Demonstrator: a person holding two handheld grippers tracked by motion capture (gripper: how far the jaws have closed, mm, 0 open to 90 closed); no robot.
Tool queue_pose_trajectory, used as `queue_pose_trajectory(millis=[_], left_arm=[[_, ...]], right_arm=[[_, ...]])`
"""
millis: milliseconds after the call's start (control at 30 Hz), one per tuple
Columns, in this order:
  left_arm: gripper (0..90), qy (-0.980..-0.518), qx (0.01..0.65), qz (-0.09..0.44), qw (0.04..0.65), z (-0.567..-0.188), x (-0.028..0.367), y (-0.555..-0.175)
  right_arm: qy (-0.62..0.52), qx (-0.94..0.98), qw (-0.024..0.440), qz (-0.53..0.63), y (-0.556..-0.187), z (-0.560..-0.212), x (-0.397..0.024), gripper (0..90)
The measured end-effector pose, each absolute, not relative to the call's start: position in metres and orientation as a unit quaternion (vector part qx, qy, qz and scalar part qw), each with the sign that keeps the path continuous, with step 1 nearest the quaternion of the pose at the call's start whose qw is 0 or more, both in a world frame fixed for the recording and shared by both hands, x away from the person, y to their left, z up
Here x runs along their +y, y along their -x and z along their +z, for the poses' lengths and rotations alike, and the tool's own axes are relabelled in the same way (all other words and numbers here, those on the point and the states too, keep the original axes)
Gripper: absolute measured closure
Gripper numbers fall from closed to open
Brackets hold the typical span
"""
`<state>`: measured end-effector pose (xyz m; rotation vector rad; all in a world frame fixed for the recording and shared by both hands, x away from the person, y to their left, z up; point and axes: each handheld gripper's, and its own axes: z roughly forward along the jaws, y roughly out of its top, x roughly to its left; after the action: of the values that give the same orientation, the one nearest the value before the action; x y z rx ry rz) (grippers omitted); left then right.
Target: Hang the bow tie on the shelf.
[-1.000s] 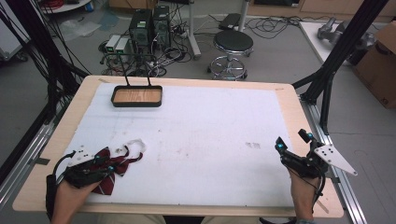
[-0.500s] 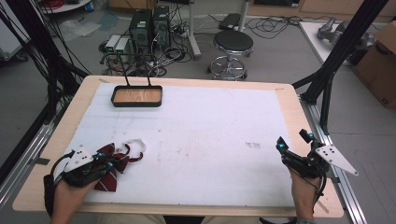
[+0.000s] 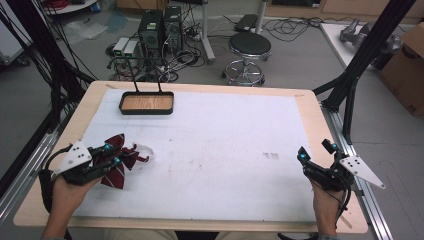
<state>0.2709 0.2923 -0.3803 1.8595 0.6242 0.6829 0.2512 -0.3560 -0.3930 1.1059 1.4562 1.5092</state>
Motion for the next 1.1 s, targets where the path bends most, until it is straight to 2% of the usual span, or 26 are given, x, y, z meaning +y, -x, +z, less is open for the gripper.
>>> queue_pose_trajectory(millis=[433,733,1100], left_arm=[[68.1,-0.746,0.231,0.273,0.562,-0.35,0.286,-0.305],[68.1,-0.741,0.242,0.284,0.558,-0.332,0.282,-0.336],[68.1,-0.729,0.261,0.295,0.56,-0.315,0.299,-0.37]], right_arm=[[-0.433,0.571,0.375,0.588,-0.252,-0.394,-0.357,11.4],[-0.435,0.57,0.374,0.589,-0.252,-0.395,-0.357,11.4],[-0.431,0.572,0.377,0.588,-0.251,-0.396,-0.357,11.4]])
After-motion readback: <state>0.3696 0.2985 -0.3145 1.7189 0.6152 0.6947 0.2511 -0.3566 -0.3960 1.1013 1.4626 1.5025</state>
